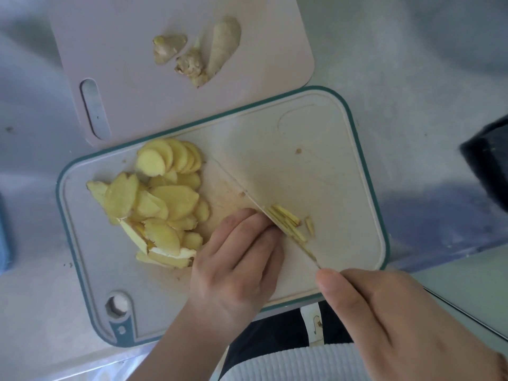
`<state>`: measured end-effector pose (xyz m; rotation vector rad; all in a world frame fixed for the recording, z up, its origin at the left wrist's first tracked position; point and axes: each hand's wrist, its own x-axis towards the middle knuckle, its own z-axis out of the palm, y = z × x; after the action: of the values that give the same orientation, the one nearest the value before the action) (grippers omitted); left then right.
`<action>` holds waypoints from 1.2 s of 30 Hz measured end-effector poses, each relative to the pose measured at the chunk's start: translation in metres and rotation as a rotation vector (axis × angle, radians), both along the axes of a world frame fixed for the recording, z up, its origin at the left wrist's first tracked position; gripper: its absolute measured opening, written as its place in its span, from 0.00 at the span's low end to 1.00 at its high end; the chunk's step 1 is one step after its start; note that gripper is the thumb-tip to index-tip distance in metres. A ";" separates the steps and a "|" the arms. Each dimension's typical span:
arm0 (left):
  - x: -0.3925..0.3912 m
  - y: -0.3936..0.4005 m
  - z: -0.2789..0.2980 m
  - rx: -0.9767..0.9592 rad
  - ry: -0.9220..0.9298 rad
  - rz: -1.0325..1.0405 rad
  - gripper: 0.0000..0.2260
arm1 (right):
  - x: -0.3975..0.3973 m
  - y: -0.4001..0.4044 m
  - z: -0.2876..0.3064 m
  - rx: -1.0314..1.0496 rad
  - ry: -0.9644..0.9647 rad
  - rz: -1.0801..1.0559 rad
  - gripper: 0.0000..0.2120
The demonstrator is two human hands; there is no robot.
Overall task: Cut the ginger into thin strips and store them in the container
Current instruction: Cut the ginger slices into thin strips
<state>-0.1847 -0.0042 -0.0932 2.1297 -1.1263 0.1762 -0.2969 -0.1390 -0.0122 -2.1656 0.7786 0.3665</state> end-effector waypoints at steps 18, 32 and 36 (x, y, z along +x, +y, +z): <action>0.001 0.000 -0.001 0.006 0.021 0.007 0.03 | 0.000 0.003 0.003 -0.222 -0.109 0.072 0.33; 0.002 0.001 -0.002 0.006 -0.016 0.010 0.02 | -0.004 0.004 0.000 0.002 -0.012 -0.033 0.35; 0.002 0.001 -0.004 0.004 -0.041 -0.001 0.02 | -0.006 0.004 -0.002 -0.130 -0.038 -0.005 0.37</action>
<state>-0.1831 -0.0029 -0.0967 2.1385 -1.1520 0.2183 -0.3034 -0.1346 -0.0141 -2.2844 0.8063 0.2784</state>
